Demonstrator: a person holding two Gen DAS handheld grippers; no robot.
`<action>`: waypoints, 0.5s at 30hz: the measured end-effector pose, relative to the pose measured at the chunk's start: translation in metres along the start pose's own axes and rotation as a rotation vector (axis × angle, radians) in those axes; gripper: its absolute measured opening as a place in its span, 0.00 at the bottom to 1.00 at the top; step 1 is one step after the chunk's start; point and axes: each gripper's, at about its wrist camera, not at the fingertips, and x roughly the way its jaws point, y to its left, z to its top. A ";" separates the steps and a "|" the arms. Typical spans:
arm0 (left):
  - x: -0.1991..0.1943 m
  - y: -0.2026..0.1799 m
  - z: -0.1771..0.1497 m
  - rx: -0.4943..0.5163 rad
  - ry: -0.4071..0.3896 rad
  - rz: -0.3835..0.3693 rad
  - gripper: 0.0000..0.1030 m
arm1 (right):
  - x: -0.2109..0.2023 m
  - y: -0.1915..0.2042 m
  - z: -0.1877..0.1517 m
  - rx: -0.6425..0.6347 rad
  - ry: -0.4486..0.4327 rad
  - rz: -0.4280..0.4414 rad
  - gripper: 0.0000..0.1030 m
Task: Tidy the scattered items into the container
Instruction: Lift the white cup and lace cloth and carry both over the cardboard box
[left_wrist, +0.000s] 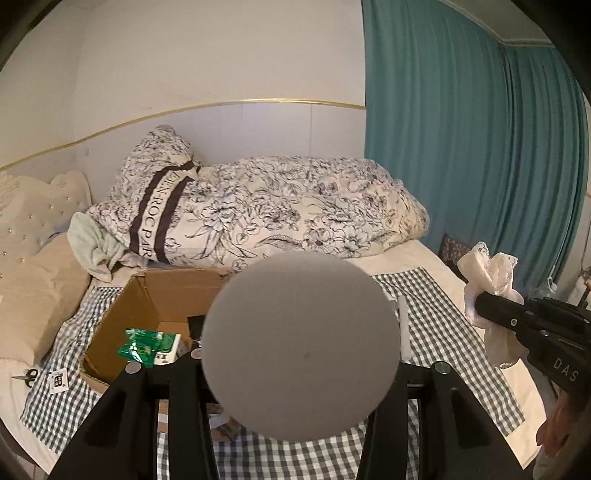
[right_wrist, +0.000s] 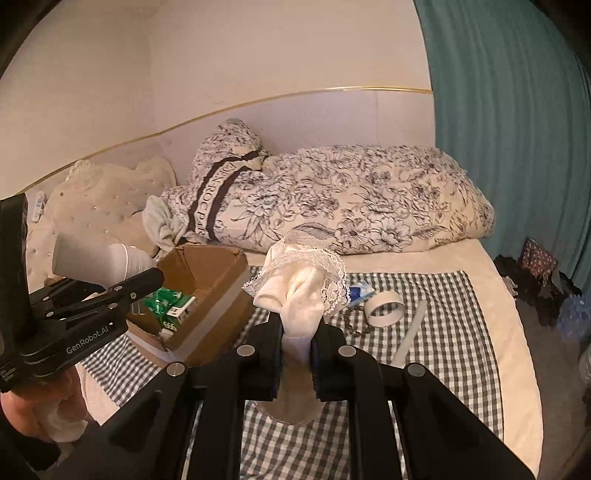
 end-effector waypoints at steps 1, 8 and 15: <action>-0.001 0.004 0.000 -0.007 -0.001 -0.003 0.43 | 0.001 0.004 0.000 -0.005 0.000 0.003 0.11; -0.014 0.031 0.002 -0.045 -0.021 -0.032 0.43 | 0.008 0.029 0.008 -0.036 -0.005 0.027 0.11; -0.020 0.061 0.007 -0.061 -0.035 -0.006 0.43 | 0.023 0.055 0.017 -0.061 -0.007 0.058 0.11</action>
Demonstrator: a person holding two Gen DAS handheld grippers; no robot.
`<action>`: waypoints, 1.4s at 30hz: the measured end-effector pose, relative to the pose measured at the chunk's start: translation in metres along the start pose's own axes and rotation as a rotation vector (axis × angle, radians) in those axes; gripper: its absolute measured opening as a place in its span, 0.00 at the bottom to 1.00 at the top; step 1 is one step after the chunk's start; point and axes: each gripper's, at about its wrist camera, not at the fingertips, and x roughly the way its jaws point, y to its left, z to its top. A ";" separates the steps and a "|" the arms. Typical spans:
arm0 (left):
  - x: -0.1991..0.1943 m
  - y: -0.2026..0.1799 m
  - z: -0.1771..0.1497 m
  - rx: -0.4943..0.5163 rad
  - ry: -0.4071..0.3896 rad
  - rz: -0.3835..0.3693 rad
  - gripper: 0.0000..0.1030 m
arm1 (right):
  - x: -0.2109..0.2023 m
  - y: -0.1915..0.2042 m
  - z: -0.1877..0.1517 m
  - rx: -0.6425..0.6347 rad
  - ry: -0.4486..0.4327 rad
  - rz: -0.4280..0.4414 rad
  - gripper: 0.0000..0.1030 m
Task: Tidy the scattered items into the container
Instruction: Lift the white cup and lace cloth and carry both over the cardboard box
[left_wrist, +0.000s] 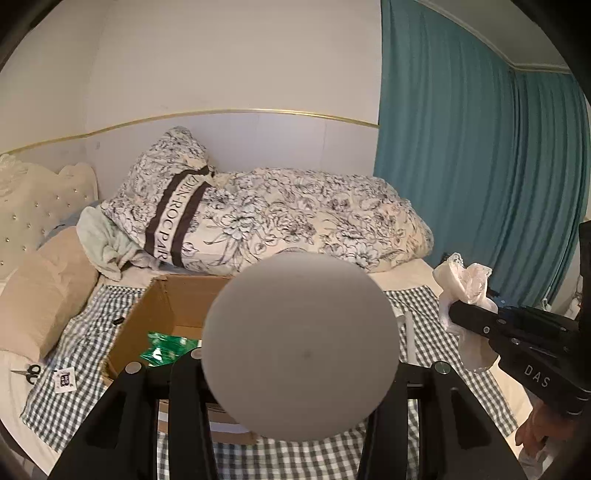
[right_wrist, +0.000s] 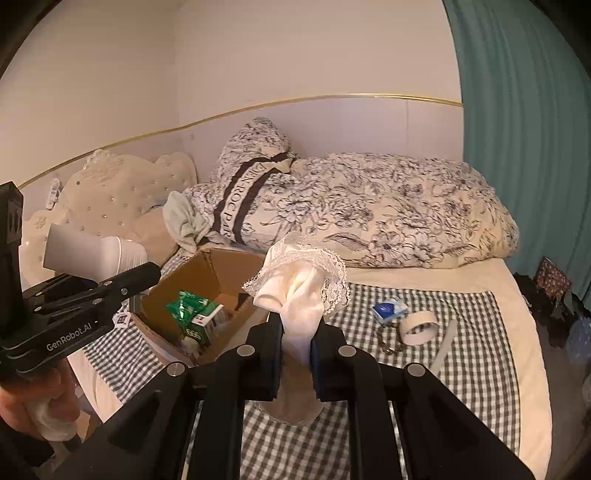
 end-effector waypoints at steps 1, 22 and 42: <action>0.001 0.005 0.001 -0.005 0.001 0.008 0.43 | 0.003 0.004 0.001 -0.005 0.002 0.006 0.11; 0.041 0.086 -0.005 -0.045 0.062 0.143 0.43 | 0.092 0.065 0.022 -0.084 0.060 0.131 0.11; 0.109 0.137 -0.037 -0.061 0.222 0.220 0.43 | 0.181 0.105 0.015 -0.139 0.172 0.201 0.11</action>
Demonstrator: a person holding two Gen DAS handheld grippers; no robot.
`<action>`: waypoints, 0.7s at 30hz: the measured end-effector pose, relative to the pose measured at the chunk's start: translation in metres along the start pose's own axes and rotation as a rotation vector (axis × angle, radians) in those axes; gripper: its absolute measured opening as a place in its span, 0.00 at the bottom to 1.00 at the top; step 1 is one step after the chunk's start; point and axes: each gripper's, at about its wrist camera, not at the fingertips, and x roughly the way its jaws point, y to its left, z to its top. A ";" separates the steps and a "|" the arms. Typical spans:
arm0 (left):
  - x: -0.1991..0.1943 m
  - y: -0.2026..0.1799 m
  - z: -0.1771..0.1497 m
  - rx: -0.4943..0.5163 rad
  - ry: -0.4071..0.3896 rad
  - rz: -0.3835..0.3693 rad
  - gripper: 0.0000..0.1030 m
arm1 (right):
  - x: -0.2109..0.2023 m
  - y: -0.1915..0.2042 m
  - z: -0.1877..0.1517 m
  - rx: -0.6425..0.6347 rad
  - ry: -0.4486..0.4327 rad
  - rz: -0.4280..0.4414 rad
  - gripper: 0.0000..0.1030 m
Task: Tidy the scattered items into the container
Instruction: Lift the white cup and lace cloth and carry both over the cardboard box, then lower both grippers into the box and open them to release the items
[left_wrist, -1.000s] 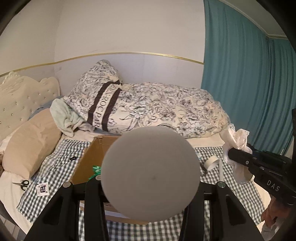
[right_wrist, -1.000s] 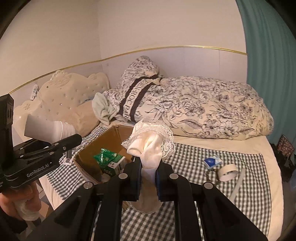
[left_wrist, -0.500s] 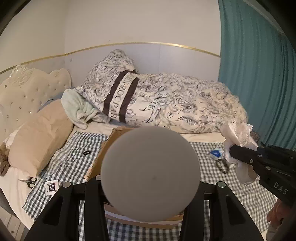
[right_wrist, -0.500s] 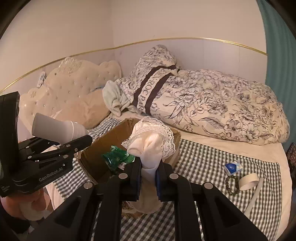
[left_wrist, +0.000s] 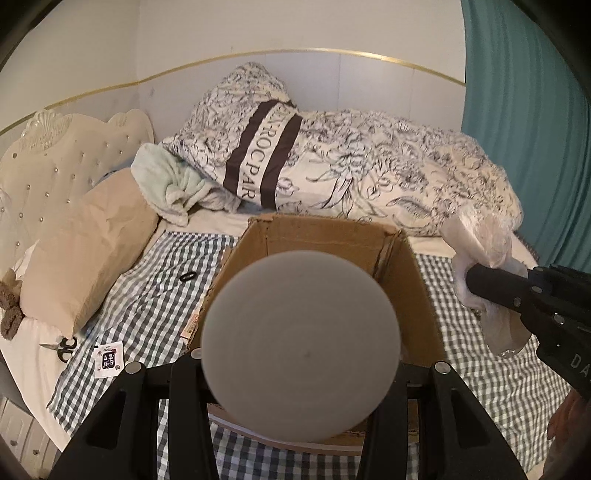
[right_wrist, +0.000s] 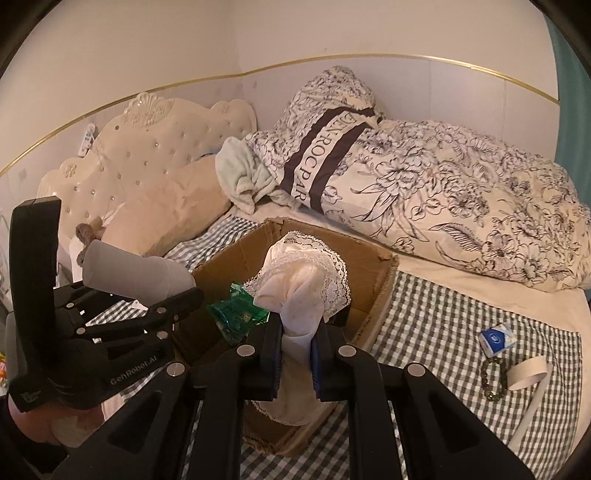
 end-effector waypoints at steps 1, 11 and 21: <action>0.004 0.001 -0.001 0.003 0.009 -0.001 0.43 | 0.005 0.001 0.000 -0.001 0.006 0.003 0.11; 0.044 0.012 -0.004 0.001 0.101 0.011 0.43 | 0.060 0.002 0.001 0.005 0.108 0.011 0.11; 0.069 0.010 -0.012 0.029 0.155 0.009 0.43 | 0.084 -0.001 -0.003 0.008 0.154 0.006 0.12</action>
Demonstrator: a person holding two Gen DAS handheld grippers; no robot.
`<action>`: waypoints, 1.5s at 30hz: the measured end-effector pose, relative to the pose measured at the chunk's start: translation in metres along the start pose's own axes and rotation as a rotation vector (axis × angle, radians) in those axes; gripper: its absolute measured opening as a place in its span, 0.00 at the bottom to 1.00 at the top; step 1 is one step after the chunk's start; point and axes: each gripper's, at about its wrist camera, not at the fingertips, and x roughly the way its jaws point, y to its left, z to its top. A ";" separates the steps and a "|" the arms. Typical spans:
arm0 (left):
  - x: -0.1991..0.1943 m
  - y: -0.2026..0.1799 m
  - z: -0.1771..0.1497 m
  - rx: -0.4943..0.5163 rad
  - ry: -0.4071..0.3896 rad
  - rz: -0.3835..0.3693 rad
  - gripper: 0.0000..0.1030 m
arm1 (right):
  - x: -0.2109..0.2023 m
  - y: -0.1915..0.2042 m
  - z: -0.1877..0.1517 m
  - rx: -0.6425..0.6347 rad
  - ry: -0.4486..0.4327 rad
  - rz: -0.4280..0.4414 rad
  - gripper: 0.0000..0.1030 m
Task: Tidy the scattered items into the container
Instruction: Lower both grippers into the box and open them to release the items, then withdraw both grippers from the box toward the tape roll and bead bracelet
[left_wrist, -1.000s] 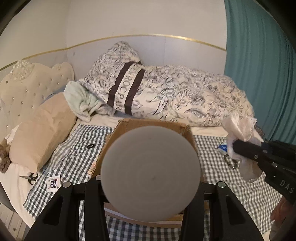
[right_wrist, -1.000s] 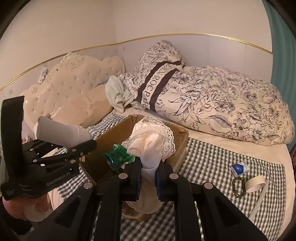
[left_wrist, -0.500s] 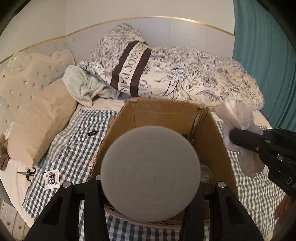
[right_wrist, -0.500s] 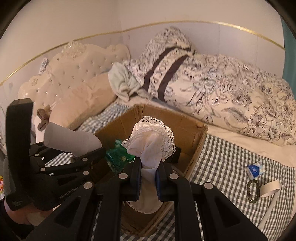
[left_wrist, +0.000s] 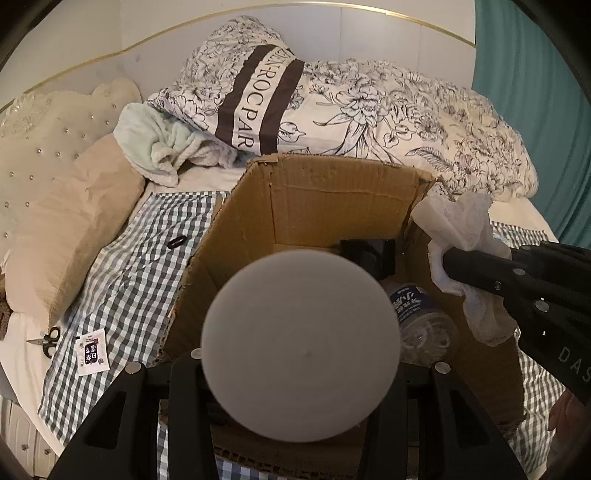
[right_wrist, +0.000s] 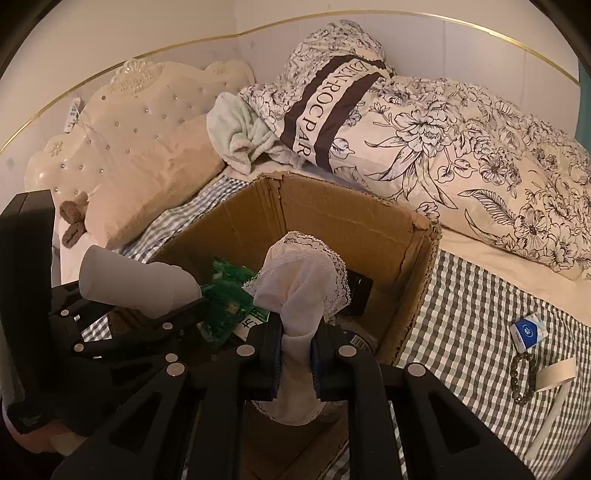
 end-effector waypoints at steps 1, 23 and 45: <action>0.001 0.000 0.000 0.002 0.003 0.001 0.43 | 0.001 0.000 -0.001 0.000 0.003 -0.001 0.13; -0.043 -0.013 0.013 0.022 -0.071 0.019 0.51 | -0.042 0.001 0.002 0.014 -0.077 -0.041 0.64; -0.145 -0.035 0.015 0.028 -0.227 0.023 0.67 | -0.168 0.009 -0.007 0.013 -0.273 -0.134 0.85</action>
